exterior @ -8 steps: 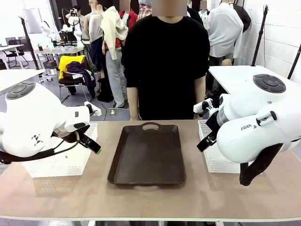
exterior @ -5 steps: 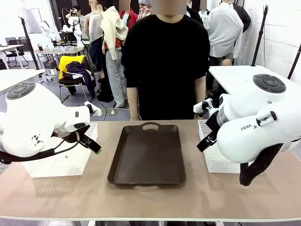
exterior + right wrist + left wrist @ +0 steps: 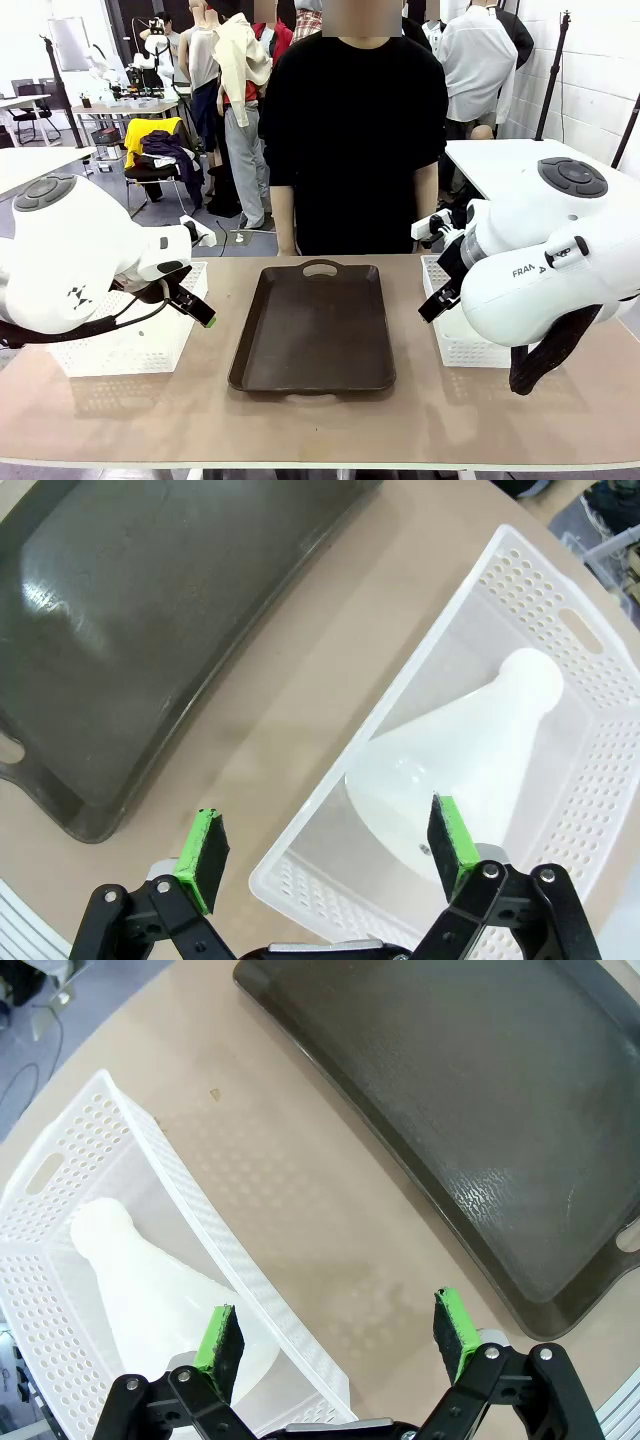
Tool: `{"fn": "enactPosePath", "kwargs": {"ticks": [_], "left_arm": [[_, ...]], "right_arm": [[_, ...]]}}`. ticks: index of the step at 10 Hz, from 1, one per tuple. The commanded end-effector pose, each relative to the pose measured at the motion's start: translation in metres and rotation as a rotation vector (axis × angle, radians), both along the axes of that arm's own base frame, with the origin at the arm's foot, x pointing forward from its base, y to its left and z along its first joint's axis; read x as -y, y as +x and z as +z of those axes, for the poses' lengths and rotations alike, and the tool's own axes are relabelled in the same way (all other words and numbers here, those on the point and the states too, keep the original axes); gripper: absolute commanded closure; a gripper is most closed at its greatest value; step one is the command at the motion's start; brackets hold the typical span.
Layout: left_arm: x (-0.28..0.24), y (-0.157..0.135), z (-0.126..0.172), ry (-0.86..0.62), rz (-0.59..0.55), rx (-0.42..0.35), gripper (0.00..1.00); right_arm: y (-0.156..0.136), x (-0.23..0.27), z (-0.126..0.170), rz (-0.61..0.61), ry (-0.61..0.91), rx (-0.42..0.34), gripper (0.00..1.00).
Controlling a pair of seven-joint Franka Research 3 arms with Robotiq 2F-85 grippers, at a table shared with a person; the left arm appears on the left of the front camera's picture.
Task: Prepare the laboratory tools.
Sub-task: Pick up the Big flask that the person points to.
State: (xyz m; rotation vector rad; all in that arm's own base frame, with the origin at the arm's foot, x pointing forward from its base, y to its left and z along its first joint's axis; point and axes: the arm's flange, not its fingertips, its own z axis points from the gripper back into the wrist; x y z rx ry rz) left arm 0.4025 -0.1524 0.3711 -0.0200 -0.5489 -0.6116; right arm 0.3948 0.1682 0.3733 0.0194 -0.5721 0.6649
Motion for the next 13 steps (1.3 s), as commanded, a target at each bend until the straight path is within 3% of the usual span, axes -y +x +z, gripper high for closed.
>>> {"fn": "enactPosePath", "kwargs": {"ticks": [1, 7, 8, 11, 13], "left_arm": [[-0.001, 0.000, 0.000, -0.002, 0.003, 0.000, 0.00], [0.000, 0.000, 0.000, 0.000, 0.000, 0.000, 0.00], [-0.001, 0.000, 0.010, -0.015, -0.007, 0.018, 0.00], [-0.024, -0.004, 0.046, -0.065, 0.045, 0.058, 0.00], [-0.058, -0.007, 0.077, -0.156, 0.062, 0.040, 0.00]], "right_arm": [[0.000, 0.000, 0.000, -0.001, 0.001, 0.000, 0.00], [0.000, 0.000, 0.000, 0.000, 0.000, 0.000, 0.00], [-0.004, 0.003, 0.010, -0.028, 0.081, -0.005, 0.00], [-0.016, 0.030, 0.054, -0.062, 0.115, -0.009, 0.00], [-0.027, 0.058, 0.086, -0.056, 0.162, -0.036, 0.00]]}}
